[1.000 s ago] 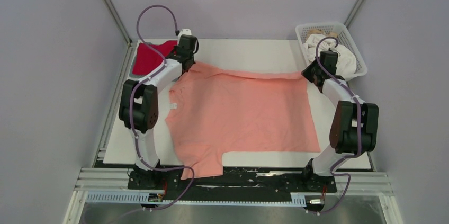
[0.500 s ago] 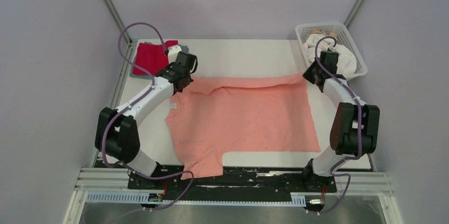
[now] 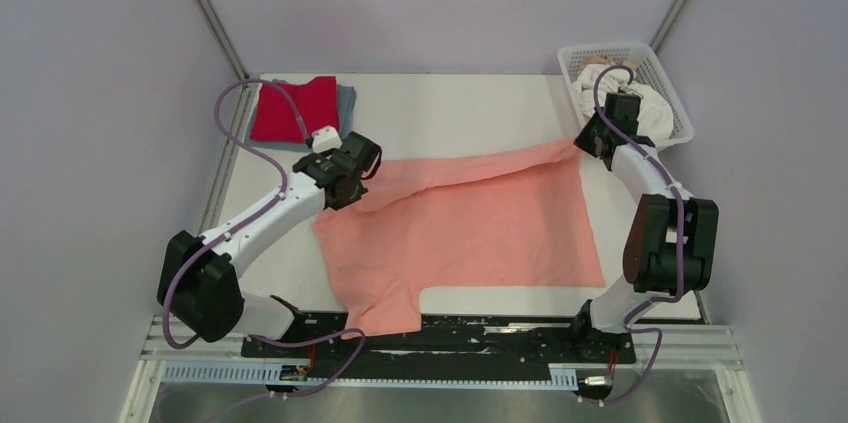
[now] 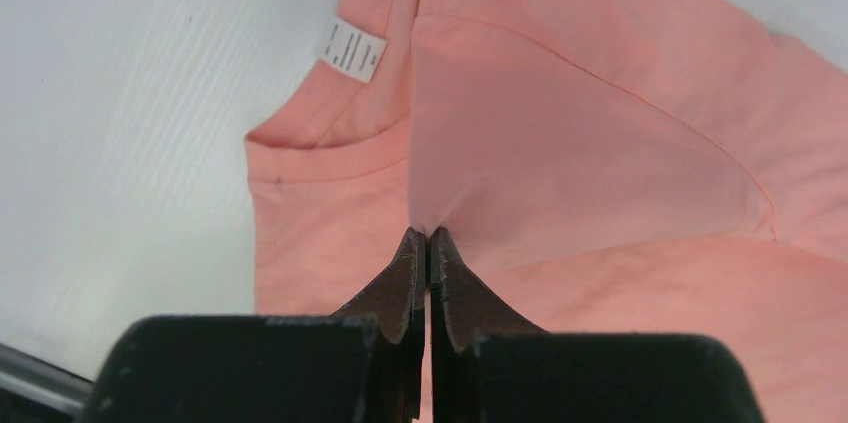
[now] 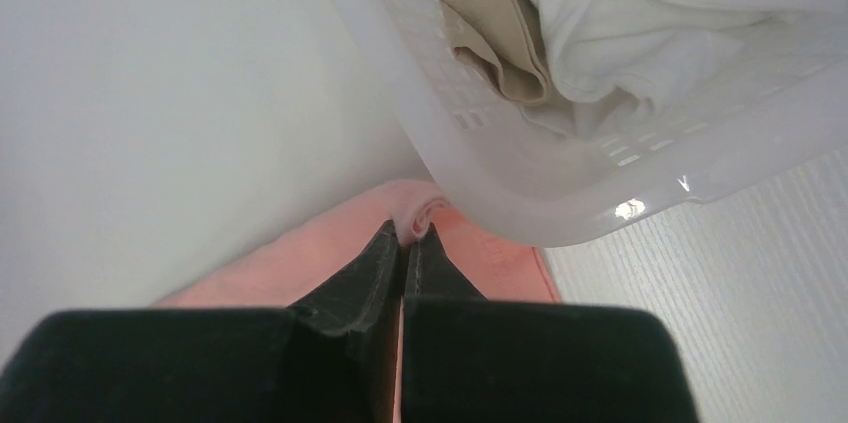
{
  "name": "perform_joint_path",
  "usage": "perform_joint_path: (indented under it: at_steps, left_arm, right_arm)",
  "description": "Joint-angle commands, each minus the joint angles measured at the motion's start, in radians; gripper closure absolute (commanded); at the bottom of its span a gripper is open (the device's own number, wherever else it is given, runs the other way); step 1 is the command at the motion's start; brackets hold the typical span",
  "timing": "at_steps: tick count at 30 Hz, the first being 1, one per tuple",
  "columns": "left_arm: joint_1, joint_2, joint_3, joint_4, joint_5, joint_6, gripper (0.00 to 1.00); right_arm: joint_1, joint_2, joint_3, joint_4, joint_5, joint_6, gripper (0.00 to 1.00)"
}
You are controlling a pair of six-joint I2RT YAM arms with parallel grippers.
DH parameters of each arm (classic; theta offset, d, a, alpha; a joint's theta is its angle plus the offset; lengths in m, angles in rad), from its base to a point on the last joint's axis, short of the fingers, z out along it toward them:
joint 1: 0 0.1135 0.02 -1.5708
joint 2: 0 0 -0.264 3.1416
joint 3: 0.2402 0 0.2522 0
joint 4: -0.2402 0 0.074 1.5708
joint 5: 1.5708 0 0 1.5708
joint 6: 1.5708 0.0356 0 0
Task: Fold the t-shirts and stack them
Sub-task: Fold the flattened tshirt in 1/3 of the way
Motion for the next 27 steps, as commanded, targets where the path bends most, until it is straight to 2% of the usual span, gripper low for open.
perform_joint_path:
  at_steps: [1,6,10,12,13,14,16,18,19,20,21,23,24,26,27]
  left_arm:
    - [-0.026,-0.060,-0.057,-0.057,0.026,-0.105,1.00]
    - [-0.034,-0.064,-0.103,-0.067,0.027,-0.117,1.00]
    - [-0.035,-0.064,-0.154,-0.013,0.090,-0.085,1.00]
    - [-0.036,-0.066,-0.192,0.019,0.124,-0.074,1.00]
    - [-0.035,-0.068,-0.220,0.051,0.158,-0.061,0.97]
    - [-0.034,-0.071,-0.232,0.063,0.177,-0.051,0.88]
    - [-0.034,-0.083,-0.271,0.086,0.238,-0.026,0.85]
    - [-0.037,-0.109,-0.290,0.094,0.257,0.015,0.76]
    - [-0.037,-0.120,-0.293,0.085,0.256,0.021,0.64]
    - [-0.037,-0.148,-0.292,0.083,0.257,0.042,0.54]
    - [-0.038,-0.164,-0.291,0.088,0.260,0.057,0.21]
    - [-0.039,-0.238,-0.285,0.123,0.277,0.106,0.03]
    - [-0.039,-0.251,-0.279,0.138,0.282,0.132,0.01]
    - [-0.037,-0.273,-0.267,0.204,0.264,0.170,0.00]
    - [-0.030,-0.264,-0.256,0.242,0.254,0.177,0.00]
  right_arm:
    - [0.000,-0.039,0.041,-0.001,0.035,-0.038,1.00]
    - [-0.001,-0.040,0.028,-0.018,0.025,-0.048,0.99]
    - [-0.001,-0.055,-0.007,-0.051,0.044,-0.056,0.94]
    - [-0.001,-0.071,-0.045,-0.055,0.063,-0.055,0.86]
    - [-0.001,-0.075,-0.061,-0.056,0.073,-0.055,0.77]
    - [0.000,-0.076,-0.074,-0.057,0.082,-0.057,0.75]
    - [-0.001,-0.081,-0.087,-0.065,0.102,-0.062,0.71]
    - [0.001,-0.105,-0.093,-0.095,0.129,-0.050,0.68]
    - [0.001,-0.126,-0.099,-0.102,0.136,-0.044,0.61]
    - [0.002,-0.152,-0.107,-0.102,0.137,-0.038,0.49]
    - [0.006,-0.179,-0.114,-0.102,0.132,-0.032,0.45]
    - [0.019,-0.238,-0.124,-0.103,0.120,-0.027,0.37]
    - [0.029,-0.264,-0.125,-0.102,0.107,-0.027,0.32]
    - [0.059,-0.296,-0.125,-0.102,0.076,-0.041,0.08]
    - [0.079,-0.302,-0.122,-0.102,0.072,-0.054,0.01]
